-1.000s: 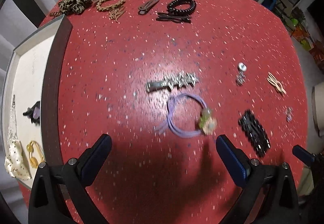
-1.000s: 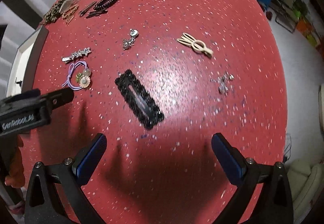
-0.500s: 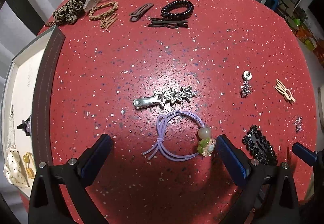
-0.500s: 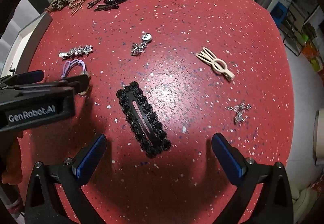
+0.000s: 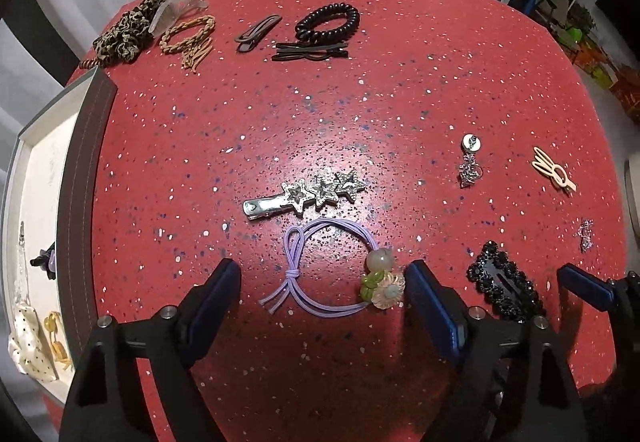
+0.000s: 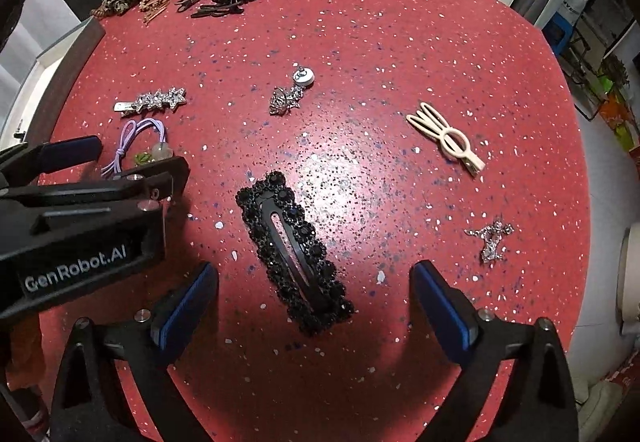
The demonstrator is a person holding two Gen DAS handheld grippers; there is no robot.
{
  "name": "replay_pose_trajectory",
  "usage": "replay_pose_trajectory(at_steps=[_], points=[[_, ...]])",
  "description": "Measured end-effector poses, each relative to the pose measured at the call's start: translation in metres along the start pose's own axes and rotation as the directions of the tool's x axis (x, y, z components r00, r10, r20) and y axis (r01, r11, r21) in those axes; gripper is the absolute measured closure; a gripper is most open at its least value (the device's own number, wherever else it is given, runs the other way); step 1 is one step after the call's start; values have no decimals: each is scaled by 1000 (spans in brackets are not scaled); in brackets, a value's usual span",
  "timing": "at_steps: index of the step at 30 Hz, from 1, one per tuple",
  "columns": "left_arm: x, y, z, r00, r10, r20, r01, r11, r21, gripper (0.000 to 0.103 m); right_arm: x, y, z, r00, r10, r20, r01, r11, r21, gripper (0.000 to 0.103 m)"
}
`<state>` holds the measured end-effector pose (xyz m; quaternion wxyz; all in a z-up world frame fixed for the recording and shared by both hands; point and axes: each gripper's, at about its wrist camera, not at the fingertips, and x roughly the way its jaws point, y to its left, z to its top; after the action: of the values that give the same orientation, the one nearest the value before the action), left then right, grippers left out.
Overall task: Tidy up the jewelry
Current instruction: 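Grasp the lilac beaded hair tie with the left tool while the right tool grasps the black beaded clip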
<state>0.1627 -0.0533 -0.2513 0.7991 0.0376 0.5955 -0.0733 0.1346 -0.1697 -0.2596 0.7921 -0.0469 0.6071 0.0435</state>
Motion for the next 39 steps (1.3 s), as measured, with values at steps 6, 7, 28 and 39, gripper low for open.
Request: replay_pose_trajectory(at_steps=[6,7,28,39], points=[[-14,5,0,1000,-8,19,8,1000,8,44,-4,10,-1,1000,11,9,-11,1000,-9,18],[-14,5,0,1000,-9,21,8,1000,14,48,-11,5,-5,1000,8,12,-8,1000,-13,20],[-55,23,-22,992,-124,15,123,991,58,89,-36,-25,-25,992,123,-11,-118,968,220,67],[-91,30,-50,988,-154,6,153,985,84,88,-64,-22,-47,986,168,-16,-156,943,293,67]])
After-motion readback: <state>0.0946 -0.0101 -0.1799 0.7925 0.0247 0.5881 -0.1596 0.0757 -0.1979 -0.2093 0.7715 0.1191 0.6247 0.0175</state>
